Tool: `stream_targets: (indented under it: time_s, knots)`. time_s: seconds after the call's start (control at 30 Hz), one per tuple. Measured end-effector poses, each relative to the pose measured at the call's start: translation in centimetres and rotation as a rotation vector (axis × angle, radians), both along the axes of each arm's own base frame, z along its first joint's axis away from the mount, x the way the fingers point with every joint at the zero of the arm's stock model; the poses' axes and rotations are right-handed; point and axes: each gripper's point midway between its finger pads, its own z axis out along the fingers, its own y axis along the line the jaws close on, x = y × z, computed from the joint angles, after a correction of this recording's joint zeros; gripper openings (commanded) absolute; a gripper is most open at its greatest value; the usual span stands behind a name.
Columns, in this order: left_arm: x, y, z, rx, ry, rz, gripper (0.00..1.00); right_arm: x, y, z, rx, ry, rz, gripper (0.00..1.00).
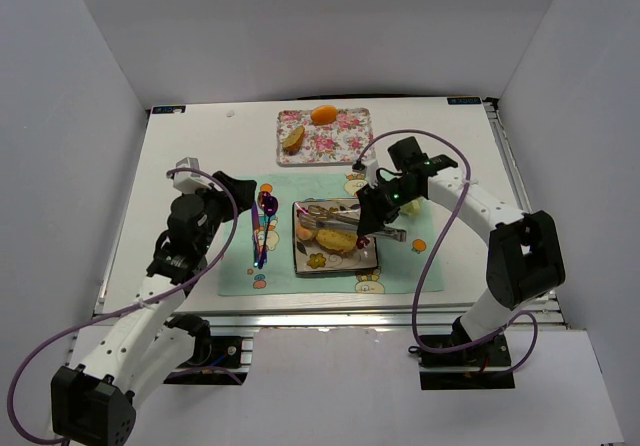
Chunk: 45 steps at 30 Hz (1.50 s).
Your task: Place the bread
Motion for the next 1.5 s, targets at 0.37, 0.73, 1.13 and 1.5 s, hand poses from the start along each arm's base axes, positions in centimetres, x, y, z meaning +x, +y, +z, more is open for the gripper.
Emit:
stream_targets:
  time_s: [0.37,0.73,1.13,1.5]
  knots:
    - [0.4,-0.1,-1.1,0.01,0.033,-0.001,0.8,1.4,0.5,1.4,0.019,-0.062,-0.003,0.52]
    - [0.4,-0.2,-1.1,0.011,0.034,-0.002,0.8,4.1,0.1,3.3,0.019,-0.151,-0.044,0.52]
    - [0.5,-0.7,-1.3,0.007,0.039,-0.027,0.0,10.6,-2.0,7.8,-0.002,-0.425,-0.19,0.0]
    - [1.6,-5.1,-5.8,0.05,0.197,-0.25,0.5,17.2,-29.0,3.9,-0.274,-0.53,-1.012,0.13]
